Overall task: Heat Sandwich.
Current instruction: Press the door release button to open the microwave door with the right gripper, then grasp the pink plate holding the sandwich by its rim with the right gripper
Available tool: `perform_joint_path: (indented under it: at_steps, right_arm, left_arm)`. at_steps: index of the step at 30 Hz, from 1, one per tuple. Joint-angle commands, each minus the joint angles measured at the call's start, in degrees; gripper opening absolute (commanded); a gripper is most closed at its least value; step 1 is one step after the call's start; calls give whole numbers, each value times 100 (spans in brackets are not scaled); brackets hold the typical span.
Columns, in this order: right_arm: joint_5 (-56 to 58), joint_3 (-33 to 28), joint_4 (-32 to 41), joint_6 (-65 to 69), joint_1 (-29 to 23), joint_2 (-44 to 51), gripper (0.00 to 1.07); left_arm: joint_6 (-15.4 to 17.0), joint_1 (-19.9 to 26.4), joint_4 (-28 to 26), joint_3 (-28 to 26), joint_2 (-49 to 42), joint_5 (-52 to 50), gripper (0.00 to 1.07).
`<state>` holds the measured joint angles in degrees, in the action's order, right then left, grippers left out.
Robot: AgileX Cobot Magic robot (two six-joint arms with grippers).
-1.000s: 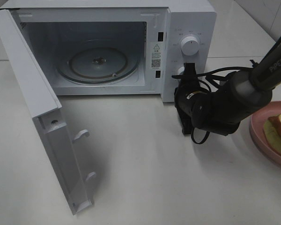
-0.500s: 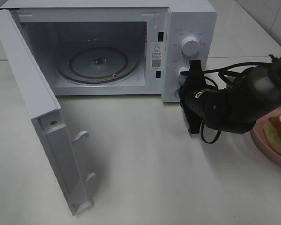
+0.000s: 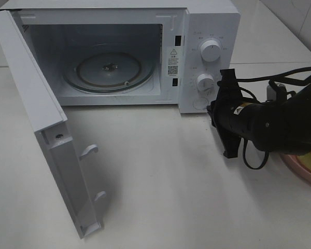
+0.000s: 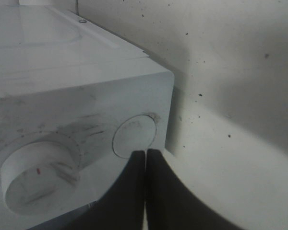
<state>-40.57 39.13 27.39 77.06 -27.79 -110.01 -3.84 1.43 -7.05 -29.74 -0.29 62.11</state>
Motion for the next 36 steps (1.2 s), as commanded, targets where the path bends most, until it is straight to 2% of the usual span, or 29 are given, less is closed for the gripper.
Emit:
perform_joint_path:
  at_steps: [1, 8, 18, 22, 24, 26, 29, 30, 33, 36]
  right_arm:
    - [275, -138, -69, -178, 34, 321, 4]
    - [871, -281, -69, -625, 34, 773, 8]
    - [2063, -281, -63, -2704, 52, 1266, 14]
    - [2618, -281, -63, -3873, 52, 1421, 15]
    - [3042, -281, -63, -5025, 52, 1553, 16]
    - [3157, -281, -63, -5346, 52, 1599, 16]
    - [3759, -281, -63, -6910, 52, 1788, 17]
    - [3759, -281, -63, -6910, 52, 1788, 17]
    - [4475, -206, -63, -8176, 52, 1942, 21]
    - [4864, -109, -63, -8508, 52, 1988, 24]
  left_arm:
    - [23, -23, -29, 11, -132, -74, 96]
    - [23, -23, -29, 11, -132, -74, 96]
    - [23, -23, -29, 11, -132, -74, 96]
    - [23, -23, -29, 11, -132, -74, 96]
    - [23, -23, -29, 11, -132, -74, 96]
    - [23, -23, -29, 11, -132, -74, 96]
    - [23, -23, -29, 11, -132, -74, 96]
    - [23, -23, -29, 11, -132, -74, 96]
    - [23, -23, -29, 11, -132, -74, 96]
    - [23, -23, -29, 11, -132, -74, 96]
